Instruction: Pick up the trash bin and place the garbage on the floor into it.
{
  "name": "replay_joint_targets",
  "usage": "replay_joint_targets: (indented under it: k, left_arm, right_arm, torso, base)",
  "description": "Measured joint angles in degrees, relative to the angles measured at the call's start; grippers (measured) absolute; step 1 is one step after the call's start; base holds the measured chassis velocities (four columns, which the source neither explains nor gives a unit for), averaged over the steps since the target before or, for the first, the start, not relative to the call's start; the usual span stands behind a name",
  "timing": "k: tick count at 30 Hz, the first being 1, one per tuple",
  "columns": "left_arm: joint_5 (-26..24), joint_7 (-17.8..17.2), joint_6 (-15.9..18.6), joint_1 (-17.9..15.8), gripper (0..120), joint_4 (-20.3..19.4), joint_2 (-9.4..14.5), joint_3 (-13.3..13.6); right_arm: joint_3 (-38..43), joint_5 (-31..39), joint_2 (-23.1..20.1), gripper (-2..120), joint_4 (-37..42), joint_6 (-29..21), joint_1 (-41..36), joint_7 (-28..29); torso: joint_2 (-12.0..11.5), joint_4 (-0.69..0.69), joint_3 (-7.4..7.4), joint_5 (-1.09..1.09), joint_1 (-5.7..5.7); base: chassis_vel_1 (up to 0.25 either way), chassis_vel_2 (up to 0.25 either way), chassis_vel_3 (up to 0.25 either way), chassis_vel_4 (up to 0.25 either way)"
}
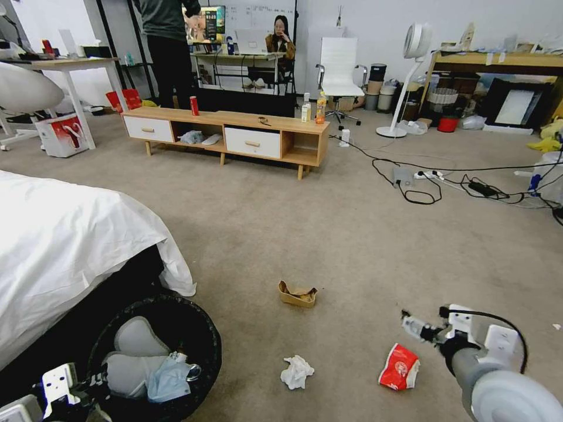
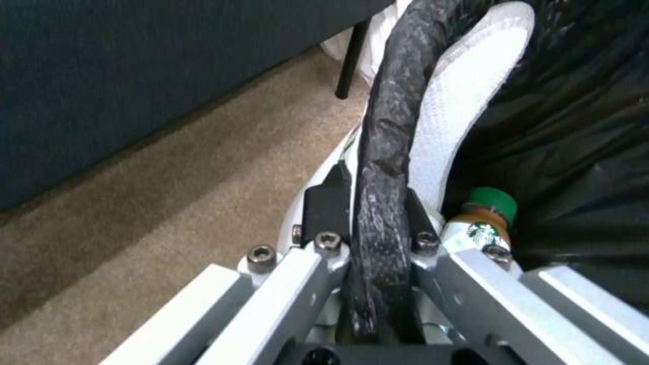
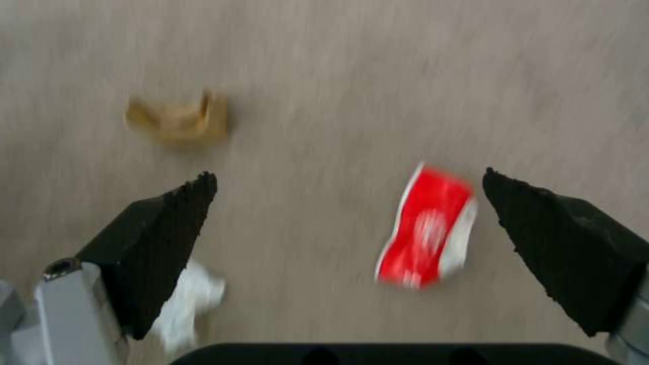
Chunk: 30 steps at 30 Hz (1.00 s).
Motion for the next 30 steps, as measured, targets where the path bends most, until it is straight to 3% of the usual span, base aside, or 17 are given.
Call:
replay_joint_targets:
  k: [2, 13, 30]
  left_arm:
    - [0.0, 0.0, 0.0, 0.0, 3, 0.1, 0.0, 0.0]
    - [0.0, 0.1, -0.1, 0.3, 3, 0.3, -0.1, -0.3]
    - [0.6, 0.1, -0.3, 0.5, 3, 0.8, -0.6, -0.3]
  right_arm:
    - [-2.2, 2.9, -0.1, 100, -2.9, -1.4, 1.2, 2.0]
    - [-3.9, 3.3, 1.5, 100, -13.4, -1.5, 4.1, 2.1]
    - [-4.2, -1.5, 5.7, 100, -28.5, 1.1, 11.4, -3.4]
  torso:
    - [0.0, -0.01, 0.00, -0.01, 0.00]
    - [0.0, -0.01, 0.00, -0.01, 0.00]
    - [0.0, 0.00, 0.00, 0.01, 0.00]
  base:
    - [0.000, 0.000, 0.000, 0.000]
    - [0.000, 0.000, 0.000, 0.000]
    - [0.000, 0.000, 0.000, 0.000]
